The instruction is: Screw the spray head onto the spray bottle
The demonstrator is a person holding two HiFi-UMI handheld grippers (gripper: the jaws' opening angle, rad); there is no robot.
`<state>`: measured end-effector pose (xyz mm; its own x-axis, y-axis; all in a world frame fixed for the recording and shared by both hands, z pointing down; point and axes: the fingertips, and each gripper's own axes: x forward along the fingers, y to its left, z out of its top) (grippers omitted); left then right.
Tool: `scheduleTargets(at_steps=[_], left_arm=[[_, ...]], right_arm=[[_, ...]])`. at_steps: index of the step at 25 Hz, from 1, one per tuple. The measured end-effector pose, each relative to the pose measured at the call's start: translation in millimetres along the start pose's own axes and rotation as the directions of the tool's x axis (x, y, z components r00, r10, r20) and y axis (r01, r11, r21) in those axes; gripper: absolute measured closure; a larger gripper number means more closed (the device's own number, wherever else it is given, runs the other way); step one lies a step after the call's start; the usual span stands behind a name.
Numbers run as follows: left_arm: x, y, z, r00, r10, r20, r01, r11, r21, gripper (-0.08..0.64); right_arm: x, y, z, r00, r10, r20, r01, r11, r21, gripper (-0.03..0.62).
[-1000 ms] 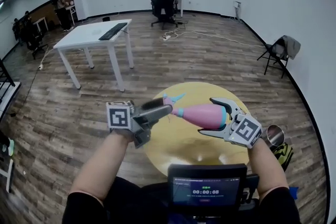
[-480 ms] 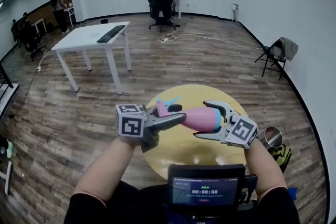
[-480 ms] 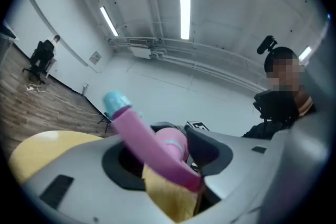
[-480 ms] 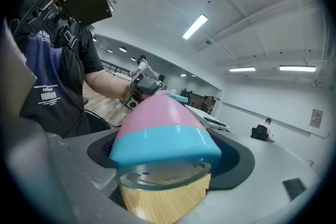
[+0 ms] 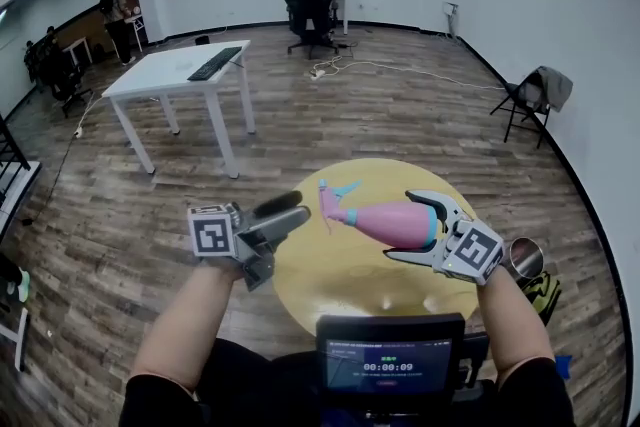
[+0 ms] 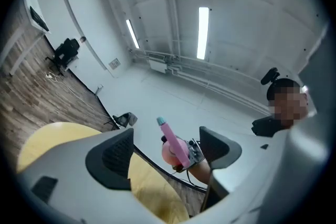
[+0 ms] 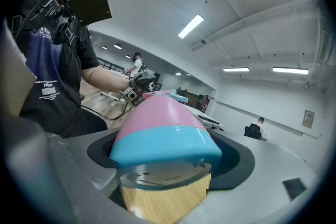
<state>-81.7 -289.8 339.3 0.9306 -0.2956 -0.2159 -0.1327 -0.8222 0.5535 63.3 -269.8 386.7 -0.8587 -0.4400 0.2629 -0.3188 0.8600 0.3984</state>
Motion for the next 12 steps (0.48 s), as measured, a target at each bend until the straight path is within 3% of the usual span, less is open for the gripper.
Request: scheduleTargets(at_steps=[2,4,9,12], left_arm=[[35.5,-12.7,-16.1,0.997,-0.055,-0.054,0.056,0.998,0.012,0.167],[57.4,-25.0,-25.0,0.993,-0.085,-0.083,0.090,0.994,0.060,0.385],[72.2,-35.7,-37.2,0.974,-0.071,-0.215,0.121,0.966,0.230,0.390],[73.4,-36.0,-32.3,0.980,-0.078,-0.184,0.114,0.975,0.193,0.385]], right_arm=[[16.0,9.8,13.3,0.999,0.027,0.022,-0.027,0.999,-0.026,0.109],[22.2,12.5,18.0,0.998,0.045,0.041,-0.044,0.999,-0.013,0.109],[10.8,11.4,10.2,0.996,0.086,0.030,-0.087,0.996,0.030,0.109],[11.8,8.7,12.4,0.996,0.079,0.028,-0.080,0.996,0.036,0.109]])
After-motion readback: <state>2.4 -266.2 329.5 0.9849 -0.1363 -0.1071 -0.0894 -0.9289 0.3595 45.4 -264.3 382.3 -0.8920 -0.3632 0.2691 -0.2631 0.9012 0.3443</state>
